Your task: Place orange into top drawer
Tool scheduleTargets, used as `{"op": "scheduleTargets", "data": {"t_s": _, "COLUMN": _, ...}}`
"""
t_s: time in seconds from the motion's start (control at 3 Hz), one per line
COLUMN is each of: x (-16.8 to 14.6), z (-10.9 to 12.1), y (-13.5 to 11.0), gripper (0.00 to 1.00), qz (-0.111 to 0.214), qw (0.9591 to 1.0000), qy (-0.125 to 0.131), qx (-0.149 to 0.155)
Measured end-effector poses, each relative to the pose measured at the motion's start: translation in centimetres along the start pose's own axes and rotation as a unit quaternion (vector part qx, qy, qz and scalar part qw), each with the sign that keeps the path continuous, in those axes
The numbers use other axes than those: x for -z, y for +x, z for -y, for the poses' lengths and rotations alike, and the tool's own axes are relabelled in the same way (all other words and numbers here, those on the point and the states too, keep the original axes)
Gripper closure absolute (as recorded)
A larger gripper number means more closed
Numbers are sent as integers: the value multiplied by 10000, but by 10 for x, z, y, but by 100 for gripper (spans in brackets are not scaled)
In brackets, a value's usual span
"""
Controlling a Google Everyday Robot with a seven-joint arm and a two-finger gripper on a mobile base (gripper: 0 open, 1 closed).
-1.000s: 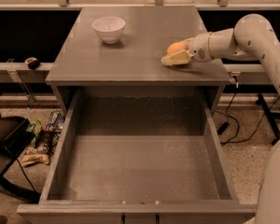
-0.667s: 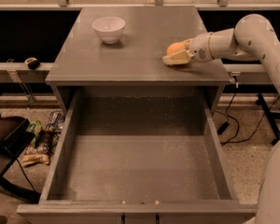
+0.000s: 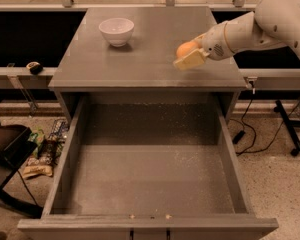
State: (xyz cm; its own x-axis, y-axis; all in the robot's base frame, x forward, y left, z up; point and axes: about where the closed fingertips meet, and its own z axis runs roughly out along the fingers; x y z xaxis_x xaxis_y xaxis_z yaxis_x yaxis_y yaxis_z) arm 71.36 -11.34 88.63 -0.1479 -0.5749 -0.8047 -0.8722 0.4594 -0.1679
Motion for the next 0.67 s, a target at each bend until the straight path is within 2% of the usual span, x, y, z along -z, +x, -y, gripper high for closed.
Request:
{"op": "scheduleTargets", "data": {"t_s": 0.33, "x": 31, "z": -63, "y": -7, "gripper": 100, "qz": -404, "qw": 9983, "qy": -214, "qx": 367}}
{"op": "scheduleTargets", "data": {"t_s": 0.67, "x": 39, "z": -120, "y": 34, "gripper": 100, "qz": -482, "qw": 9960, "qy": -681, "qx": 325}}
